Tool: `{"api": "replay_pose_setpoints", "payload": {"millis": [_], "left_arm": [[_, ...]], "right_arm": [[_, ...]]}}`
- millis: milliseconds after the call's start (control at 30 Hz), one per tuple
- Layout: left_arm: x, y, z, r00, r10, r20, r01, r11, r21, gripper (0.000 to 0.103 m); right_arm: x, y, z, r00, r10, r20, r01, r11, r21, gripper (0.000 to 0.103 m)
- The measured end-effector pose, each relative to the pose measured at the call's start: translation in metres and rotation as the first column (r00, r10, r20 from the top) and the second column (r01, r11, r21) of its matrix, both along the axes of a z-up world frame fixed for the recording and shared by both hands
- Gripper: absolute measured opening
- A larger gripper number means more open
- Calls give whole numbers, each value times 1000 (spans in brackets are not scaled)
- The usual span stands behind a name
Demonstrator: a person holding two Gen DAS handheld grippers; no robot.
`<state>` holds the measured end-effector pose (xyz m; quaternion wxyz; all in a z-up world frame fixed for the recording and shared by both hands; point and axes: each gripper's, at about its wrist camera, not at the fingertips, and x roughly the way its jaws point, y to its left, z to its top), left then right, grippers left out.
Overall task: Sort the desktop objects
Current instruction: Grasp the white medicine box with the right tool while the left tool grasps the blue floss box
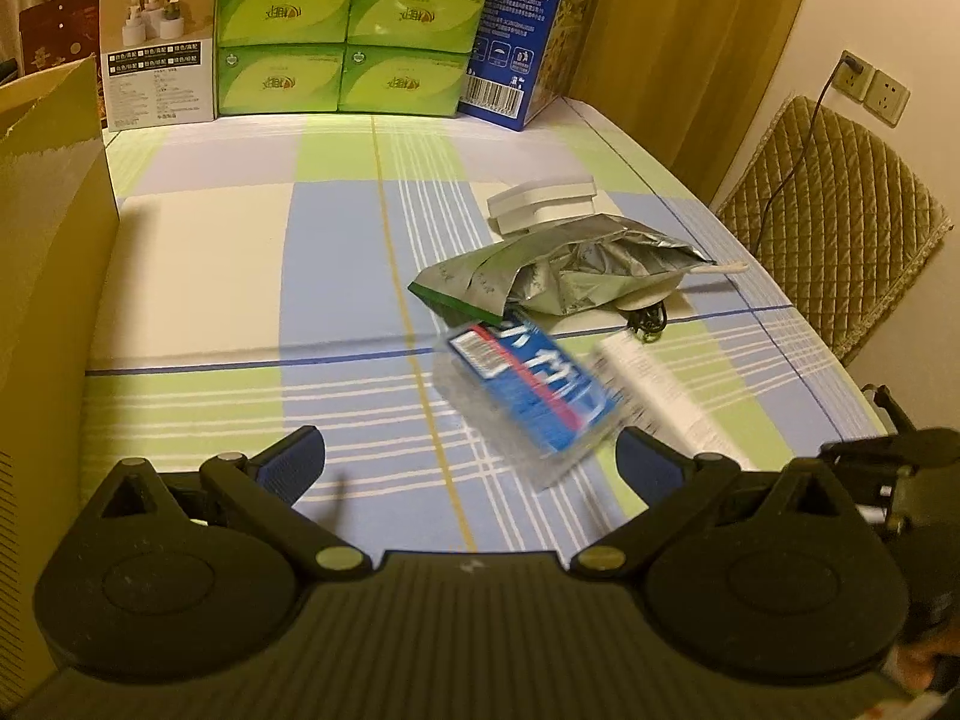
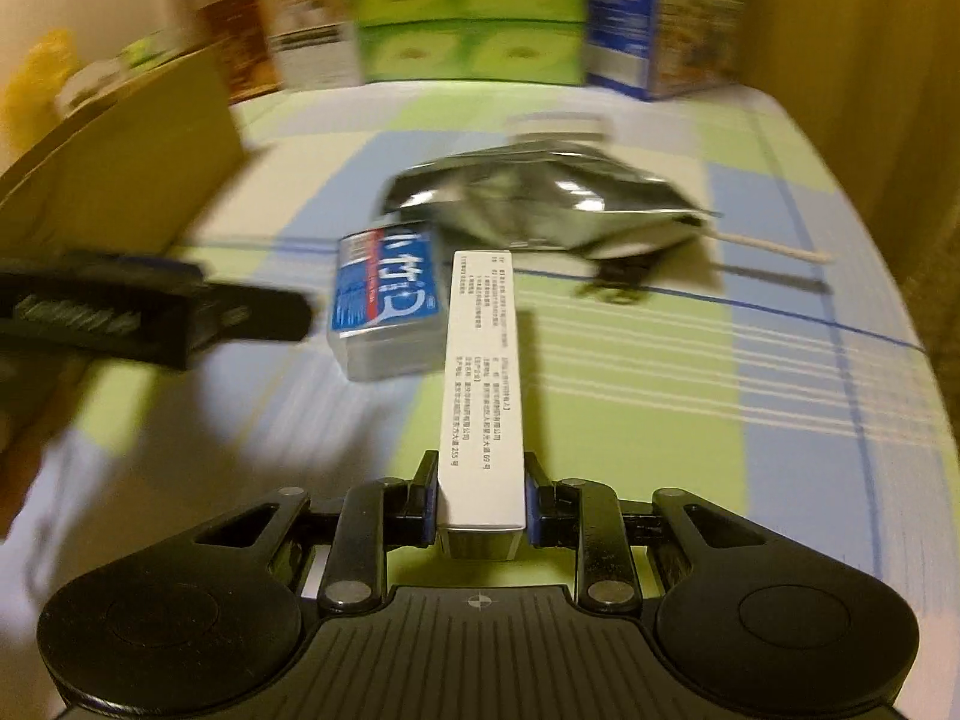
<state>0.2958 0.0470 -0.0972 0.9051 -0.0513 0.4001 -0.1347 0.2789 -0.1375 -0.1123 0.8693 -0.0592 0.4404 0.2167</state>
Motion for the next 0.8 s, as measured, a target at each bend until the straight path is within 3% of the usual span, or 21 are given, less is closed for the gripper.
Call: {"api": "replay_pose_setpoints", "payload": {"millis": [100,300,433,533,700,800], "left_arm": [[3,-4,-1,1000,1,3,-1,1000,-7,101],[14,-18,-9,1000,-13,21,13,1000,8,98],[22,-28,-17,999,-31,10,31,999,15,84],[25,-36,-23,999,-46,11,46,998,51,67],[17,-36,-25,999,-38,10,37,995,94,56],[1,-34,-20,999,-48,-18,50,993,108,55]], "right_arm": [[-5,3,-2,1000,28,-3,-28,1000,10,23],[4,-10,-2,997,-75,20,75,997,-16,23],[4,-12,-1,995,-90,35,91,996,-26,23],[4,-12,-1,994,-96,44,97,995,-26,23],[4,-15,-2,993,-111,42,112,994,-7,23],[-1,-20,0,991,-129,31,129,992,6,23]]}}
